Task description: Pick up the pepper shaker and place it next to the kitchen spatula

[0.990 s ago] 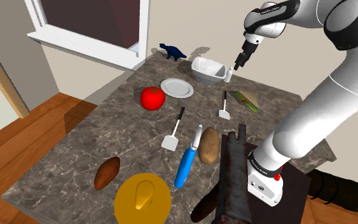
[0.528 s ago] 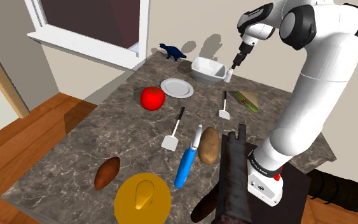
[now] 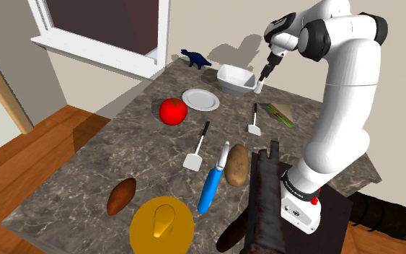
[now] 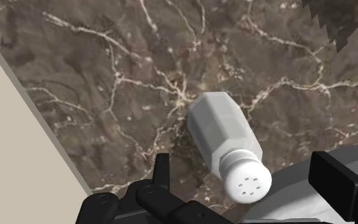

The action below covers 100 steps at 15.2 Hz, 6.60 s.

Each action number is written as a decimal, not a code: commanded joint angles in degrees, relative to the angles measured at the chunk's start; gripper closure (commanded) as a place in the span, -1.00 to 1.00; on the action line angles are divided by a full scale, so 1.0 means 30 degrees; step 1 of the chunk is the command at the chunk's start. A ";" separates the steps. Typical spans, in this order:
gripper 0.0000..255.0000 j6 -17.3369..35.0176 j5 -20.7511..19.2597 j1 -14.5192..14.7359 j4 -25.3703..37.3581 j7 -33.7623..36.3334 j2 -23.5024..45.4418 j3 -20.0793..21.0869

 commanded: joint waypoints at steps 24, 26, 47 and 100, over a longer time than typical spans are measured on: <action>1.00 -0.0042 -0.0016 0.0031 0.0043 0.0051 -0.0018 -0.0001; 1.00 -0.0434 -0.0191 0.0074 0.0276 0.0188 -0.0223 -0.0099; 1.00 -0.5060 -0.1381 -0.0040 0.4030 0.1354 -0.1472 -0.0724; 1.00 -0.1862 -0.8026 1.1989 -0.6425 2.4410 -1.2205 0.9769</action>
